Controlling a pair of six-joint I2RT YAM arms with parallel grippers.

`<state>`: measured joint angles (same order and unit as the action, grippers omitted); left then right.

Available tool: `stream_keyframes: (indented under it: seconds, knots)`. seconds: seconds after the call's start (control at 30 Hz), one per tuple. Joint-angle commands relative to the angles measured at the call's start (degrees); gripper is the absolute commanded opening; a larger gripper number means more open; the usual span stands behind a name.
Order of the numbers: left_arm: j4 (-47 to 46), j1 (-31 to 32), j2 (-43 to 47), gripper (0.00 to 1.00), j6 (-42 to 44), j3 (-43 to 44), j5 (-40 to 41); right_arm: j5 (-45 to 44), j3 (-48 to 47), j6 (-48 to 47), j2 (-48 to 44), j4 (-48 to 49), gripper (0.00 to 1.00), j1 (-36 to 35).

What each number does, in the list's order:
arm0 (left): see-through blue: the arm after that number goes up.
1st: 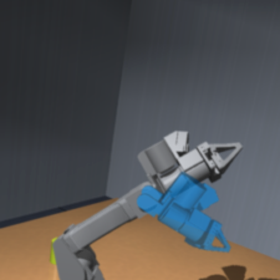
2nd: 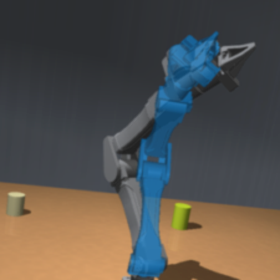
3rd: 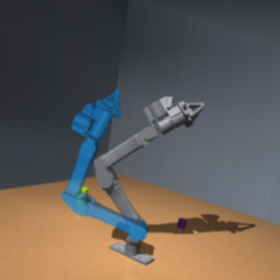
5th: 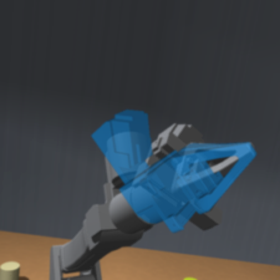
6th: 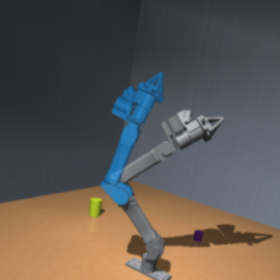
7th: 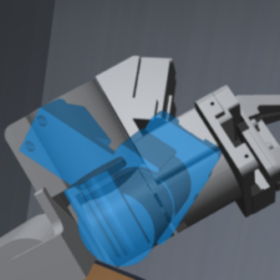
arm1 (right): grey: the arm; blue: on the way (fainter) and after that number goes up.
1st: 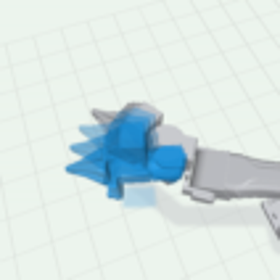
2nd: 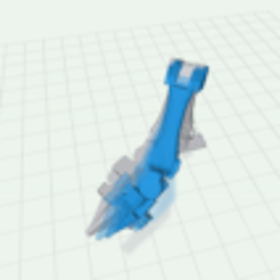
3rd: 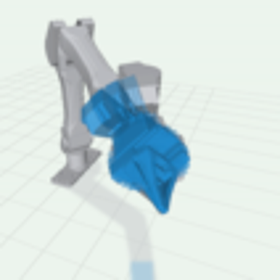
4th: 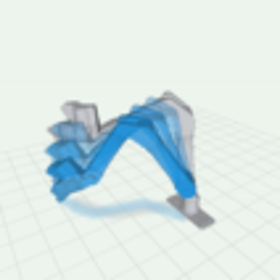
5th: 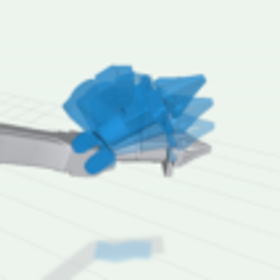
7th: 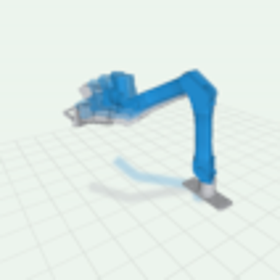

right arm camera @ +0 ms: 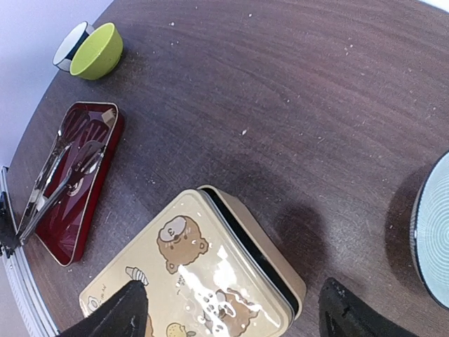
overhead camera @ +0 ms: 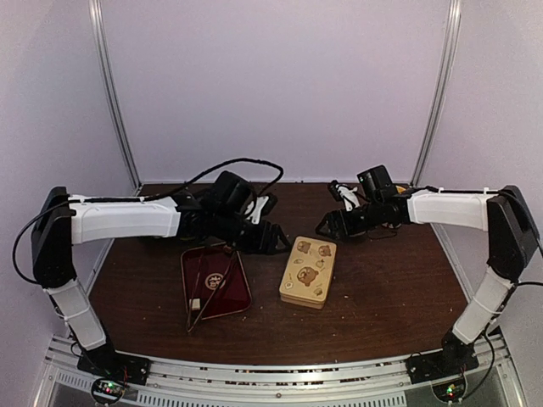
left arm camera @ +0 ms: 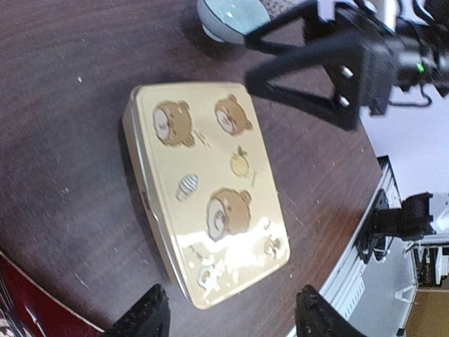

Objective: Pack the chocolate

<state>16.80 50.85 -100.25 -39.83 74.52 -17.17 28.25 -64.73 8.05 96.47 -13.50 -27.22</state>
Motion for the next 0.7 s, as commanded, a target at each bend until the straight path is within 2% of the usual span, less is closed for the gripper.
stream_keyframes:
  seconds: [0.0, 0.2, 0.3, 0.67]
  knots:
    - [1.20, 3.90, 4.21, 0.62, -2.63, -4.55, 1.55, 6.80, -3.79, -4.23, 5.02, -3.82, 0.84, 0.94]
    - [-5.02, 8.87, 6.05, 0.60, -9.01, -9.28, 2.63, 9.16, -7.24, -6.23, 10.07, -4.60, 0.88, 1.06]
    - [-9.43, 11.25, 4.73, 0.58, -12.09, -10.86, 1.96, 11.57, -9.12, -6.51, 12.23, -4.54, 0.99, 1.74]
    - [-16.27, 14.42, 0.78, 0.54, -18.65, -13.55, 0.29, 16.04, -14.43, -11.86, 19.45, -10.38, 0.99, 3.23]
